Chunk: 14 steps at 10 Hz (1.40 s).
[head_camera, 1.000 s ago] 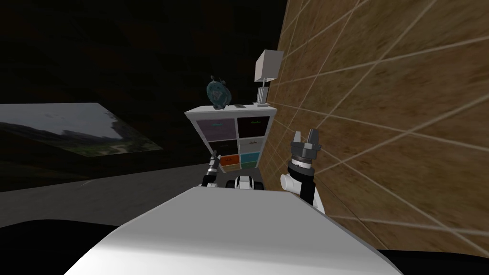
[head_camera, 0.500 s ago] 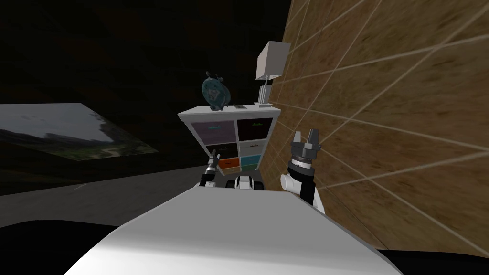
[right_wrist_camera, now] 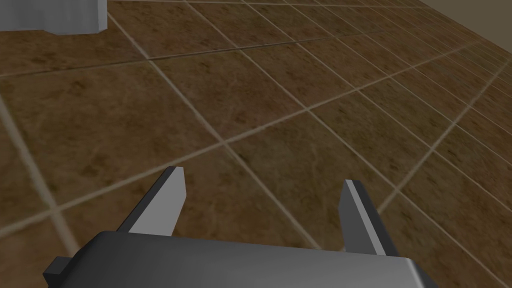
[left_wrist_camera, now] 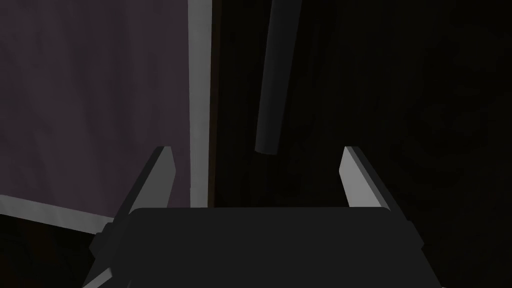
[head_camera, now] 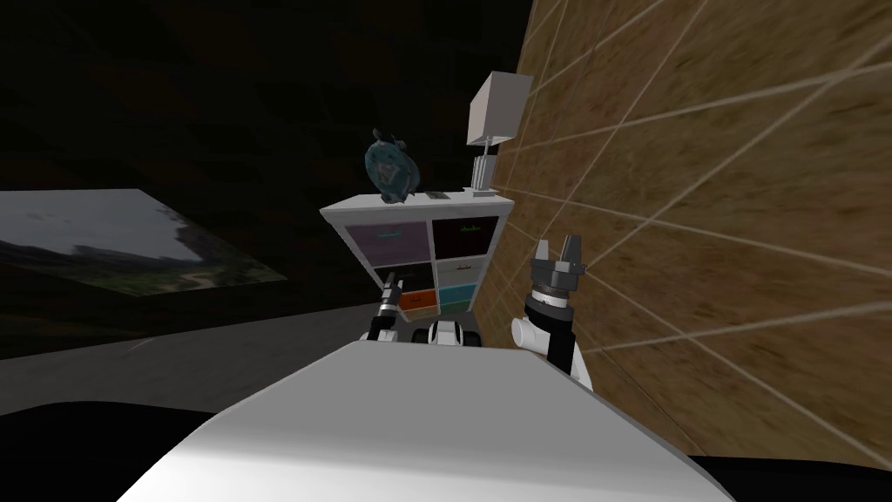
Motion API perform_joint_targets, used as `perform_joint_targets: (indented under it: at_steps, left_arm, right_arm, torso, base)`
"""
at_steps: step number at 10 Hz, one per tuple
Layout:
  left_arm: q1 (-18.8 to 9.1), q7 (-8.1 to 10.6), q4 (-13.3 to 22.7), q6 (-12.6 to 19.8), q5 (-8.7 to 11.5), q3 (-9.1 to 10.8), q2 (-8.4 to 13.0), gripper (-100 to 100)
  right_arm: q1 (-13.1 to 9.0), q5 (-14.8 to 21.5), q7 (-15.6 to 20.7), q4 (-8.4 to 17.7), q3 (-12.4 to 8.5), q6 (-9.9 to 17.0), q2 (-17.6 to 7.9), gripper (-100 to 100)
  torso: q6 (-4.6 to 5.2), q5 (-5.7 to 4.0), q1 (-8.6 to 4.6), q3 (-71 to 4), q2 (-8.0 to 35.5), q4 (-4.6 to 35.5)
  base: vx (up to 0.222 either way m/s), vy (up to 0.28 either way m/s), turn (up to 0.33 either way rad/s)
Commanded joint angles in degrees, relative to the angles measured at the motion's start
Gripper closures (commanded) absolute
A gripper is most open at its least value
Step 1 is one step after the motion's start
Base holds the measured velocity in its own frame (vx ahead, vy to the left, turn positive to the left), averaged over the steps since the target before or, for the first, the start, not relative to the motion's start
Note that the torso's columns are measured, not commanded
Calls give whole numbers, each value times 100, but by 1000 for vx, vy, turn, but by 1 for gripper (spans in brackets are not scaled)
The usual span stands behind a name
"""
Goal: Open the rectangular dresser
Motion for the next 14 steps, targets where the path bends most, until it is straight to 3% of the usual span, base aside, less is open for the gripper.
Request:
perform_joint_targets:
  at_steps: [1, 2, 7, 11, 12, 14]
  left_arm:
    - [23, 8, -113, 94, 1, 3, 3, -100]
    - [1, -8, 55, -43, -5, -10, -13, 100]
    - [288, 62, -430, 113, -25, -90, 43, 100]
    - [450, 74, -499, 80, -47, -155, 51, 100]
    - [518, 87, -614, 196, -44, -150, 66, -100]
    - [672, 130, -949, 383, -39, -156, 102, -100]
  right_arm:
    - [1, 0, 0, 0, 0, 0, 0, 0]
    - [0, 0, 0, 0, 0, 0, 0, 0]
    - [-3, 0, 0, 1, 1, 1, 1, 0]
    - [-3, 0, 0, 0, 1, 0, 1, 0]
    - [-3, 0, 0, 1, 1, 1, 1, 0]
    - [0, 0, 0, 0, 0, 0, 0, 0]
  torso:
    - [0, 0, -2, -10, -15, -5]
    - [-1, -1, -5, 1, 5, -1]
    - [-12, -11, -6, 28, 49, 24]
    - [0, -8, -13, 20, 38, 17]
    - [-1, -11, -15, 21, 40, 22]
    - [3, -1, 3, -23, -40, -7]
  base:
    - [45, 2, -2]
    - [-32, 4, 21]
    - [-140, -33, 10]
    - [-155, -39, 16]
    - [-81, -21, -3]
    - [33, -2, -13]
